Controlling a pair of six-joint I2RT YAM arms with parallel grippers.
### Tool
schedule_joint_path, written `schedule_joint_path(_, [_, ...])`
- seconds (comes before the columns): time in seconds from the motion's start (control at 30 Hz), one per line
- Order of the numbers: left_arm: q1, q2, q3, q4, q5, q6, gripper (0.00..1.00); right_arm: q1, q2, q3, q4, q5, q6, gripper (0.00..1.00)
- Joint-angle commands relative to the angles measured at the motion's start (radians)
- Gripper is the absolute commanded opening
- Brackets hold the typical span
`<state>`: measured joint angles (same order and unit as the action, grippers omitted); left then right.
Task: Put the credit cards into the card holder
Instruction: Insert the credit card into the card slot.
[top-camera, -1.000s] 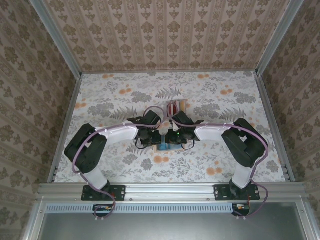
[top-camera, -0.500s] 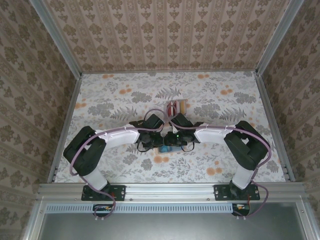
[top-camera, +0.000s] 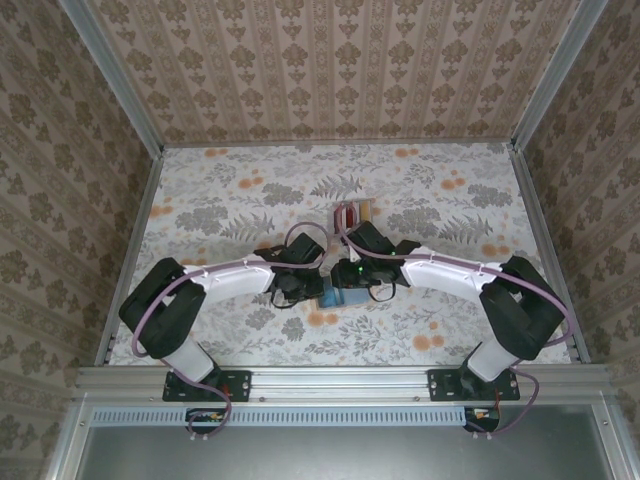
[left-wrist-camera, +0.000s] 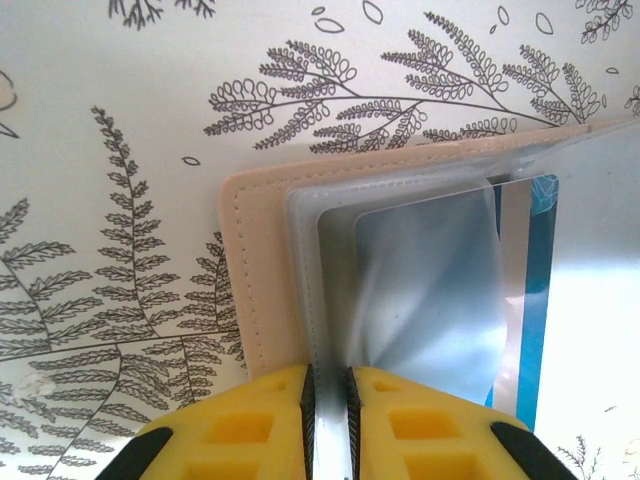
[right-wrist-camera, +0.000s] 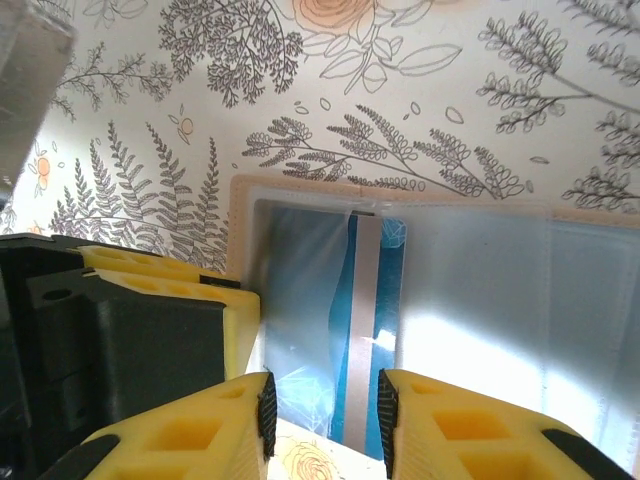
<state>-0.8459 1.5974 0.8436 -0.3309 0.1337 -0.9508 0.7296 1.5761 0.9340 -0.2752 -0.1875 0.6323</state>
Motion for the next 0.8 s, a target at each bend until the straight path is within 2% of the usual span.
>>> schedule_joint_path(0.0, [-0.005,-0.039,-0.005,0.001,-0.008,-0.023,0.18,0.003,-0.05,0.007,-0.074,0.063,-0.033,0.31])
schedule_joint_path(0.1, [-0.005,-0.06,0.005,-0.019,-0.012,-0.022,0.18,0.005,-0.061,-0.034,-0.033,0.057,-0.02,0.22])
schedule_joint_path(0.33, [0.0,-0.131,0.038,-0.096,-0.053,-0.002,0.23,0.015,0.01,-0.06,-0.003,0.074,-0.02,0.15])
schedule_joint_path(0.6, [0.019,-0.118,-0.037,-0.064,-0.045,-0.012,0.24,0.045,0.067,-0.023,0.014,0.074,-0.028,0.14])
schedule_joint_path(0.77, [0.018,-0.076,-0.063,-0.019,-0.017,-0.022,0.2,0.05,0.119,0.002,-0.017,0.121,-0.039,0.14])
